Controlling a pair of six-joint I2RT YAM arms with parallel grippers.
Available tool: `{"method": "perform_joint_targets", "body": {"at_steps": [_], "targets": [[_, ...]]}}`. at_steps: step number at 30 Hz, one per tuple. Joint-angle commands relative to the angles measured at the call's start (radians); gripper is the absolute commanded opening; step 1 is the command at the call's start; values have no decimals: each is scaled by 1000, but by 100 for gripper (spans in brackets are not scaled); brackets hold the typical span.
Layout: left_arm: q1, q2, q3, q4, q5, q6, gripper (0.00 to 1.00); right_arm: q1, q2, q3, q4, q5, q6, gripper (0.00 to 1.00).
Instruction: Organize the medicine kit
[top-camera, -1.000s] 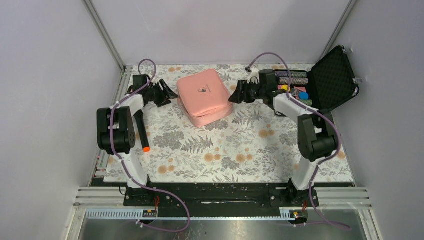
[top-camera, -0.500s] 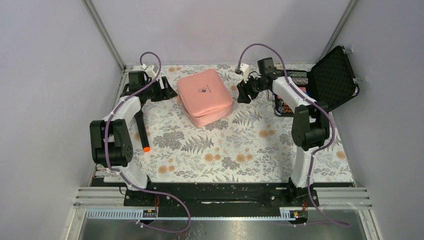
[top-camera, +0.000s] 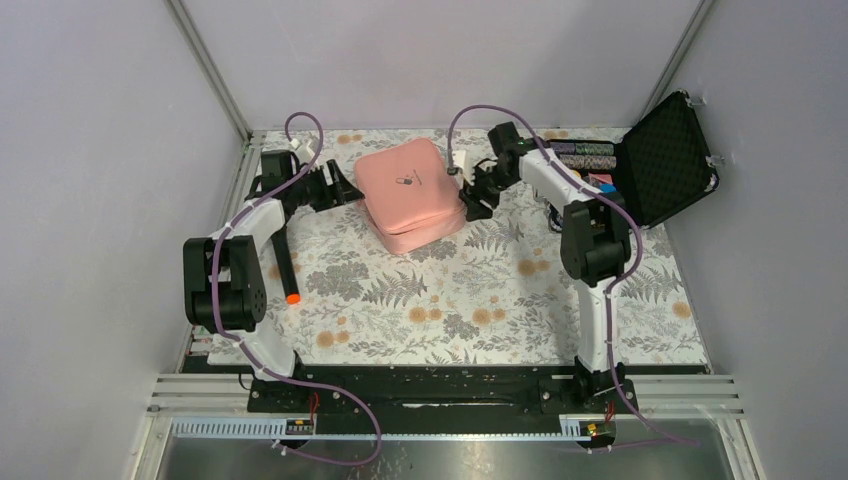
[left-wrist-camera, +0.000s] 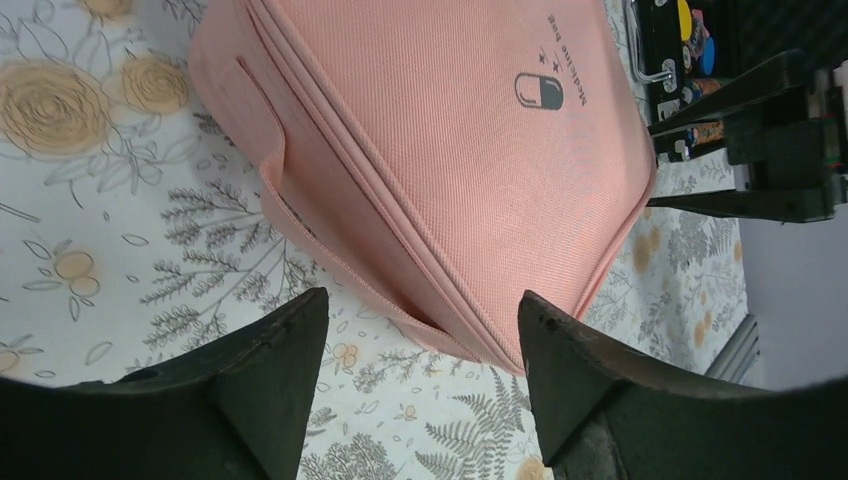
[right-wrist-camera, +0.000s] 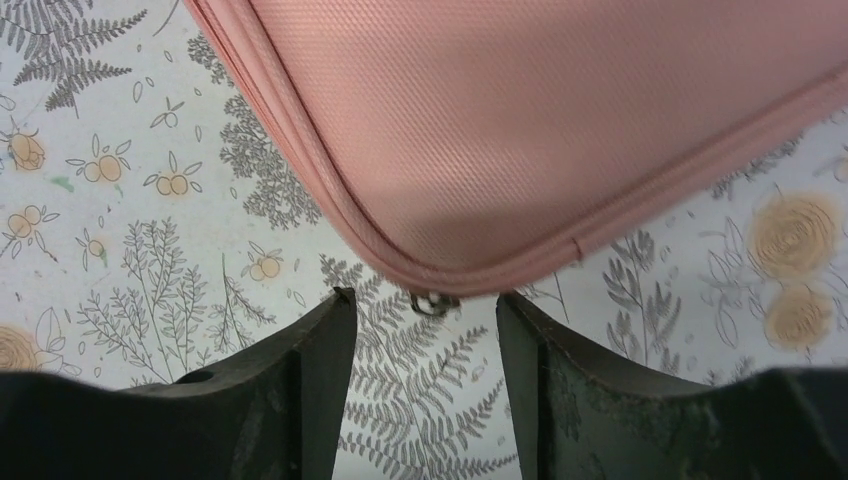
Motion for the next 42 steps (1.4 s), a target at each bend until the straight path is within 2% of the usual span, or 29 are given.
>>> {"method": "perform_joint_targets", "body": {"at_steps": [1,4,6,10,15,18,21,27,33,38,42], "targets": [[2,-61,-27,83,53,-20,68,40,35,83,-58,-1,-36,60],[1,-62,-29,86,60,-24,67,52,62,127,-58,11,-8,56],[2,-59,-35,92,60,-27,67,55,69,139,-56,1,4,50],[1,-49,-47,92,65,-34,66,56,52,120,-43,1,28,24],[1,-41,-61,138,73,-47,65,55,-64,-51,125,77,64,0],[0,-41,-58,138,76,-34,64,56,-110,-99,161,128,99,0],[-11,-49,-35,67,51,42,63,61,-145,-140,204,240,170,0],[-16,-88,-43,52,29,99,62,62,-213,-256,282,283,192,0],[-35,-94,-54,51,40,125,61,62,-223,-283,289,305,203,0],[-37,-88,-51,31,19,110,59,63,-201,-228,282,414,403,0],[-45,-55,-74,72,60,37,57,70,-227,-267,350,536,592,0]]}}
